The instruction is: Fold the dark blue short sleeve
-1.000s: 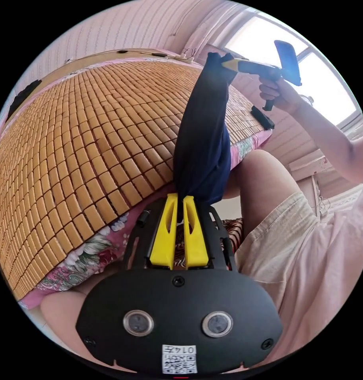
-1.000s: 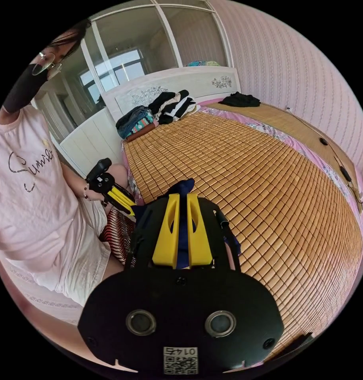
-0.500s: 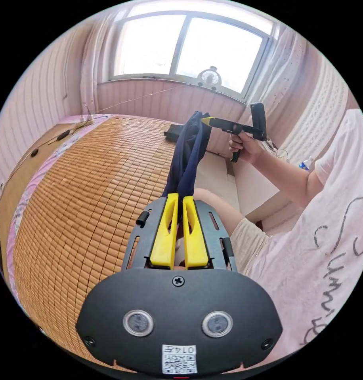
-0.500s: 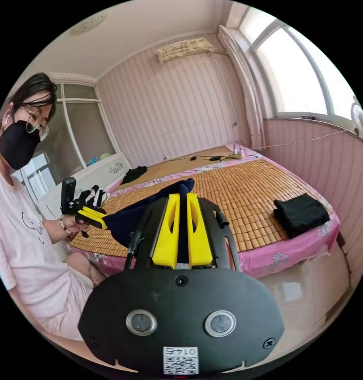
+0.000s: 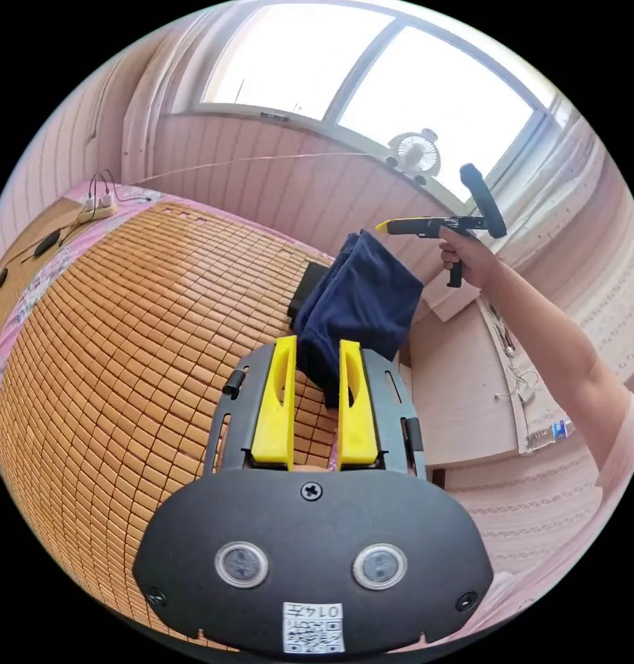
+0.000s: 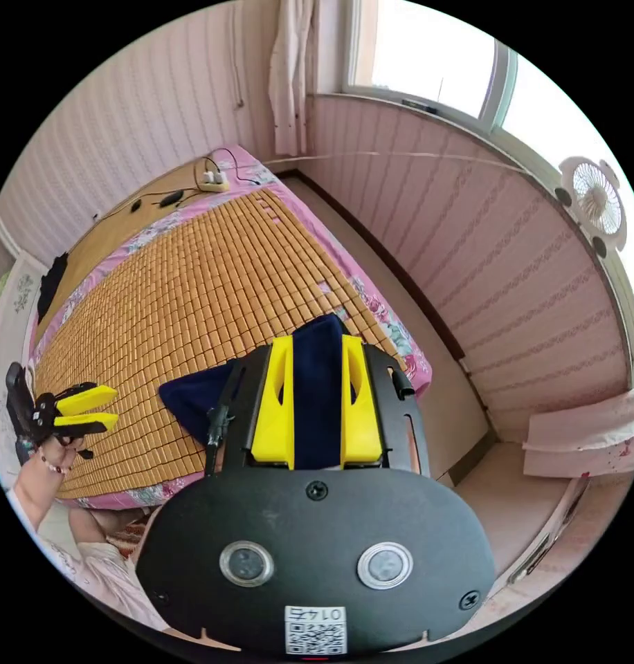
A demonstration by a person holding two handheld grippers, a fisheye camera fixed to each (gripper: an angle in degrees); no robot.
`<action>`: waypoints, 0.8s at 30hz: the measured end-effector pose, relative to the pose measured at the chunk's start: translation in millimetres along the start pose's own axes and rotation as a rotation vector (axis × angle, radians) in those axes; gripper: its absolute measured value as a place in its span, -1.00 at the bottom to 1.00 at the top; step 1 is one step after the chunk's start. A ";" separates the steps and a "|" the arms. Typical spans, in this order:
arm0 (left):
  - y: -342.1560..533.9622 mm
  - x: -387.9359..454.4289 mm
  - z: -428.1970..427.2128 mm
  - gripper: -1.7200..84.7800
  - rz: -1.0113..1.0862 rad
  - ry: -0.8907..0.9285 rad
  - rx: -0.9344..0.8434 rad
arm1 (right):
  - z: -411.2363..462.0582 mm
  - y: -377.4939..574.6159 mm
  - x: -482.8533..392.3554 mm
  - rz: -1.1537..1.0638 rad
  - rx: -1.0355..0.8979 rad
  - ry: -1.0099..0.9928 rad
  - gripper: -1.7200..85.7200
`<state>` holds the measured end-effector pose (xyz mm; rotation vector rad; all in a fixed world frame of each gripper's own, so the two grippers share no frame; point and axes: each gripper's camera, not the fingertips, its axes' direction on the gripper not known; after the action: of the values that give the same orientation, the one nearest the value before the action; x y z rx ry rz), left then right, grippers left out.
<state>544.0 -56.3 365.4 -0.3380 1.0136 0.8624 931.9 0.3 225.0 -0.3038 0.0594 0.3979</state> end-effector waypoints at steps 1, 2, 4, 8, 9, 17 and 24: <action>13.5 -3.8 -7.9 -0.75 0.020 -0.008 0.015 | 6.6 18.3 -6.0 0.008 0.058 -0.042 -0.68; 21.7 -4.5 -13.0 -0.76 0.037 -0.013 0.019 | 9.9 41.5 -15.3 -0.003 0.114 -0.060 -0.68; 60.5 -3.3 -37.2 -0.77 0.092 -0.077 0.008 | 14.4 80.7 -34.4 -0.037 0.139 -0.067 -0.69; 130.0 17.3 -87.6 -0.78 0.183 -0.259 0.038 | 9.4 182.2 -112.2 -0.200 0.165 -0.023 -0.72; 154.2 30.1 -106.4 -0.79 0.220 -0.345 0.053 | 7.1 196.8 -128.0 -0.236 0.175 -0.007 -0.73; 315.5 85.4 -236.0 -0.88 0.093 -0.639 0.172 | -45.3 358.1 -392.2 -0.690 0.484 -0.158 -0.89; 519.5 86.8 -401.5 -0.85 -0.216 -0.725 0.368 | -69.1 435.5 -619.0 -1.017 0.450 -0.485 -0.95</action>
<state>-71.2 67.6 153.8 0.1769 0.4283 0.5174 192.1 130.9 109.3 0.2301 -0.4642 -0.5599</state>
